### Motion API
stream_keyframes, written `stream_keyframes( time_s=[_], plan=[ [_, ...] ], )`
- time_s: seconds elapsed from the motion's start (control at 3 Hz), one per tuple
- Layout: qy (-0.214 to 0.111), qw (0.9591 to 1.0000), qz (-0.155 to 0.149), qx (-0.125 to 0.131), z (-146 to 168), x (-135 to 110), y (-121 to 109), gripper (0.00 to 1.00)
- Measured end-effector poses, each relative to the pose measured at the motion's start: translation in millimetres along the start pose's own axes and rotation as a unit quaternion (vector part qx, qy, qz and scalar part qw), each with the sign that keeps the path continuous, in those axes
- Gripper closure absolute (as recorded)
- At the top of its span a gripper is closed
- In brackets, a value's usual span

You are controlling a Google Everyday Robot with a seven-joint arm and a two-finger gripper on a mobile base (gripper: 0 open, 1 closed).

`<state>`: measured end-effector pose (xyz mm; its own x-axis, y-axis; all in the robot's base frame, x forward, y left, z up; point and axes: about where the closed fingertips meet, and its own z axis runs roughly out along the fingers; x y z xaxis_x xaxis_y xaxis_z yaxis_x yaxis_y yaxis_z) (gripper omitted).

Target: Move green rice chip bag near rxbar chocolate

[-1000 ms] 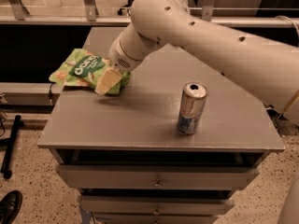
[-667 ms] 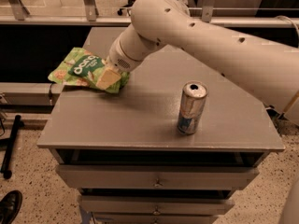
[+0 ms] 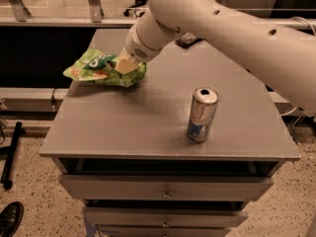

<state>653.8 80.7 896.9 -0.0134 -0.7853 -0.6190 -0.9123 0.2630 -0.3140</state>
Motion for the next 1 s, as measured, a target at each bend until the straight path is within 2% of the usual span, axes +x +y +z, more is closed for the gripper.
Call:
stream_keyframes(
  time_s=[0.33, 0.67, 1.0],
  plan=[
    [0.014, 0.9983, -0.006, 0.055, -38.6, 5.4, -34.2, 1.0],
    [0.046, 0.9905, -0.005, 0.13, -92.5, 26.7, -74.7, 1.0],
    [0.046, 0.9905, -0.006, 0.129, -91.9, 26.4, -74.3, 1.0]
  ],
)
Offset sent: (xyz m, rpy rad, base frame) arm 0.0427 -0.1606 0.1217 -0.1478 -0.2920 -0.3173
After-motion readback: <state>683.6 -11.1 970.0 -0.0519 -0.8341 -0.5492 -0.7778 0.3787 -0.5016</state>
